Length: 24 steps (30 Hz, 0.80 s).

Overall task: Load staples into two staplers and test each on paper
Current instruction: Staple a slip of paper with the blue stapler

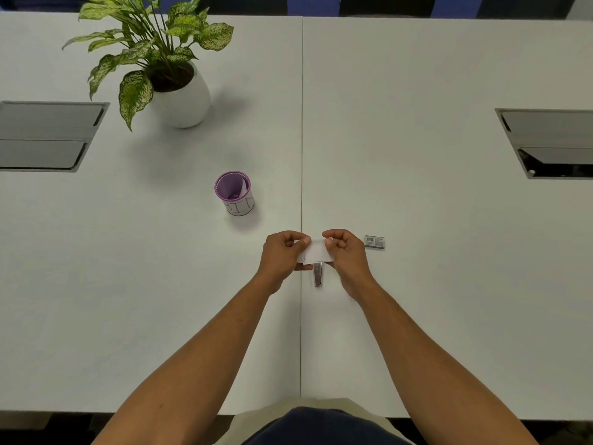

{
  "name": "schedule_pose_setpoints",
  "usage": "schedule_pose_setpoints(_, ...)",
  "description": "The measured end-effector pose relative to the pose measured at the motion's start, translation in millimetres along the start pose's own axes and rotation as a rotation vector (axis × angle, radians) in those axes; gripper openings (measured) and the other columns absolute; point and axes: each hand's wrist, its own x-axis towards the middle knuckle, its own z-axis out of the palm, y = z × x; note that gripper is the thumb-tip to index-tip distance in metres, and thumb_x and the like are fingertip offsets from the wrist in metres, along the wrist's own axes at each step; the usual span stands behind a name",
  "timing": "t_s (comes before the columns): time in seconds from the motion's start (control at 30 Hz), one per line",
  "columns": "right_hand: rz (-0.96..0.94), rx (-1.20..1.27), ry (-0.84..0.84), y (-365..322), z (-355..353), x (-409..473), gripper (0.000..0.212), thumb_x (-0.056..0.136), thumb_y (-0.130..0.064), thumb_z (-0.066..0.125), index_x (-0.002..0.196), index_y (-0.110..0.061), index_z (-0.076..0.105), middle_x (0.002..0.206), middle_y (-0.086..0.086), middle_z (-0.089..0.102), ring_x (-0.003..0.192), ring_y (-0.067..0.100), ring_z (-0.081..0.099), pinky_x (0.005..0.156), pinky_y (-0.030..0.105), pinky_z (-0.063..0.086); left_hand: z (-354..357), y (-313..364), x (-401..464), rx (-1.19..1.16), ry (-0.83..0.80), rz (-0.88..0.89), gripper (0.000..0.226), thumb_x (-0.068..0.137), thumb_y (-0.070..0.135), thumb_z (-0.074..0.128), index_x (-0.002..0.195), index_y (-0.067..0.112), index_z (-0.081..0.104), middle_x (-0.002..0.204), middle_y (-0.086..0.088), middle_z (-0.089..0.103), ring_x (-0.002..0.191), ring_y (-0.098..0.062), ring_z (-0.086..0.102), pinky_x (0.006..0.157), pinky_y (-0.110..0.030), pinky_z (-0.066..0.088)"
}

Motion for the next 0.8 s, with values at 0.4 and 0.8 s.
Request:
schedule_pose_setpoints(0.4,-0.028,-0.011,0.039,1.9,4.7,3.6,0.012,0.094,-0.01,0.061,0.094,-0.02,0.066,0.104,0.014,0.069,0.092,0.021,0.061,0.081,0.035,0.051,1.8,0.6,0.8,0.091,0.044,0.052,0.002,0.086,0.014,0.071,0.086,0.016,0.072,0.096,-0.013,0.069,0.094,-0.032,0.067,0.071,-0.046,0.062)
schedule_pose_setpoints(0.8,-0.069,-0.068,0.026,1.8,7.1,-0.1,0.01,0.09,-0.016,0.068,0.095,-0.024,0.067,0.099,0.009,0.072,0.093,0.024,0.066,0.071,0.027,0.05,4.3,-1.7,0.8,0.176,0.099,0.054,0.013,0.086,0.027,0.07,0.087,0.014,0.072,0.093,-0.002,0.07,0.091,-0.023,0.064,0.07,-0.032,0.051)
